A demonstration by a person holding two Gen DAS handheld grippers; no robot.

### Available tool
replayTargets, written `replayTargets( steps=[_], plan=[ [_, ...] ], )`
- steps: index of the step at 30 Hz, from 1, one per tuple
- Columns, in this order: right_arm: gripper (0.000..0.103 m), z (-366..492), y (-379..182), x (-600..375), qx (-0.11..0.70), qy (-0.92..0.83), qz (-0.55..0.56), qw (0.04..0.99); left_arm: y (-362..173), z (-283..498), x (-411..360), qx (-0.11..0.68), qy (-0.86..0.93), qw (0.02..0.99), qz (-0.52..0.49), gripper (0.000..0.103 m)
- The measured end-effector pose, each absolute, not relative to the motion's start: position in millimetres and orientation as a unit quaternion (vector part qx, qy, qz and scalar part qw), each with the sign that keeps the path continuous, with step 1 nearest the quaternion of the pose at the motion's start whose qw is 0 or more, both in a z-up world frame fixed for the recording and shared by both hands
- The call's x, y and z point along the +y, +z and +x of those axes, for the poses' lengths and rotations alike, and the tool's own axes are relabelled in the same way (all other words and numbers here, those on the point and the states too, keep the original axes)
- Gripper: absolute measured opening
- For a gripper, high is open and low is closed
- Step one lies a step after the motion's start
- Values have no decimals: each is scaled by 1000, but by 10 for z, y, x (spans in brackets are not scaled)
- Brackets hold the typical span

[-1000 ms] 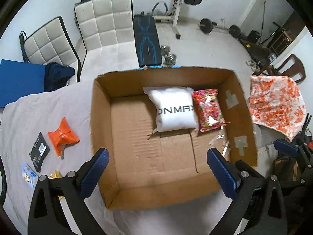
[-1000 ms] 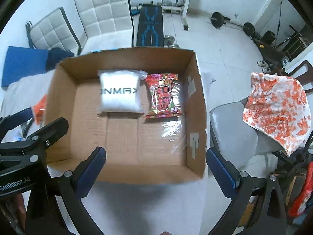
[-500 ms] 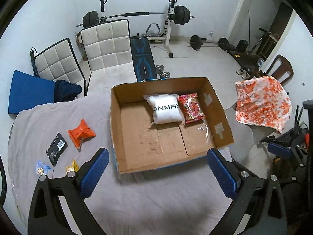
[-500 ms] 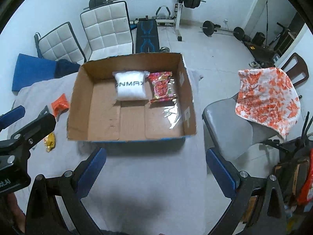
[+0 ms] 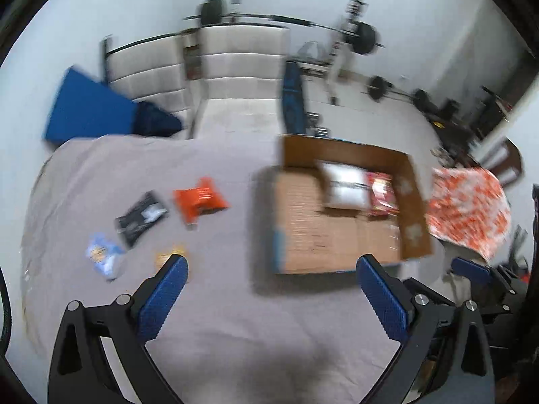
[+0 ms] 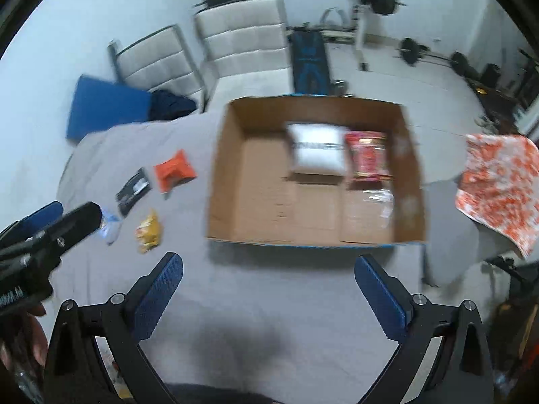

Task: Organize snacks
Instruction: 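Grasp the blue cartoon pack with left tool while right tool grasps orange chip bag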

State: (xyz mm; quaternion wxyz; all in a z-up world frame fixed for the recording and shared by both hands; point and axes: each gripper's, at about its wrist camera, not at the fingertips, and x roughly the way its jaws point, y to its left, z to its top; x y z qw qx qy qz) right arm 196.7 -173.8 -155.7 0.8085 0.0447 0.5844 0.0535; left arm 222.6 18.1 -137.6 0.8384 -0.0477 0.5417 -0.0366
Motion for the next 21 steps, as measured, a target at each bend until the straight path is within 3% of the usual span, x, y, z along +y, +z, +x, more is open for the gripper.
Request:
replayTargets(
  steps=[5,11,21],
  plan=[
    [103,2280,-1855,-895,612,118,27,781,-1665,2322,1221,570,55,813,-104,103],
    [103,2827,-2380,159,649,162,5,743,-2371,2324,2465,611,142,748,-216,103],
    [103,4058,-3498,1060,712,133,-70,686,-3507,2524,3344,665,180,659,-301,103]
  ],
)
